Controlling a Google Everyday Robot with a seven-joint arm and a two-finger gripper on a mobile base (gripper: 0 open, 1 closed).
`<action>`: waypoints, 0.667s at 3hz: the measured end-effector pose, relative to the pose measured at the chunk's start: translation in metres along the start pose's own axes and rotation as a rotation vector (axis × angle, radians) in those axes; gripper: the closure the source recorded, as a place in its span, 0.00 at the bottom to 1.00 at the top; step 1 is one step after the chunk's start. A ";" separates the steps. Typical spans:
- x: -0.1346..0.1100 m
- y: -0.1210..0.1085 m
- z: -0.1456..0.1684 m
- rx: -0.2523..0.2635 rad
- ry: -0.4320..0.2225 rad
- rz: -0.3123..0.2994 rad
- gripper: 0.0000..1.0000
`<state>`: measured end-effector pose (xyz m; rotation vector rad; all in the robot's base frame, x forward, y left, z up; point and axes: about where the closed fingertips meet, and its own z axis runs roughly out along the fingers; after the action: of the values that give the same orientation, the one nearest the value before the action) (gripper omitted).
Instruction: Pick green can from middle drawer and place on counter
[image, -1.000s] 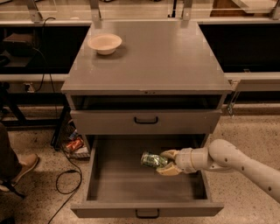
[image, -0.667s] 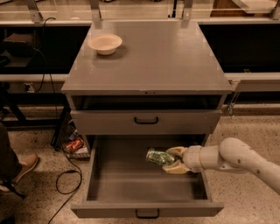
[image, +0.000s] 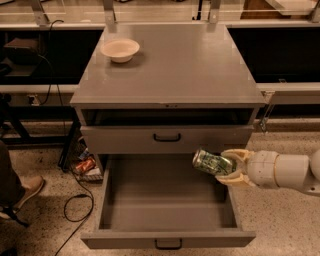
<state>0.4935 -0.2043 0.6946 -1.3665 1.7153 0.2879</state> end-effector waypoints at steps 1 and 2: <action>0.000 0.000 0.000 0.000 0.000 0.000 1.00; -0.009 -0.013 -0.003 -0.023 0.021 0.002 1.00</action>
Offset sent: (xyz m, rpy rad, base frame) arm 0.0281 -0.0076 0.0377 -0.0525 0.0666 0.0177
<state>0.5034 -0.2054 0.7071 -1.3889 1.7354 0.2961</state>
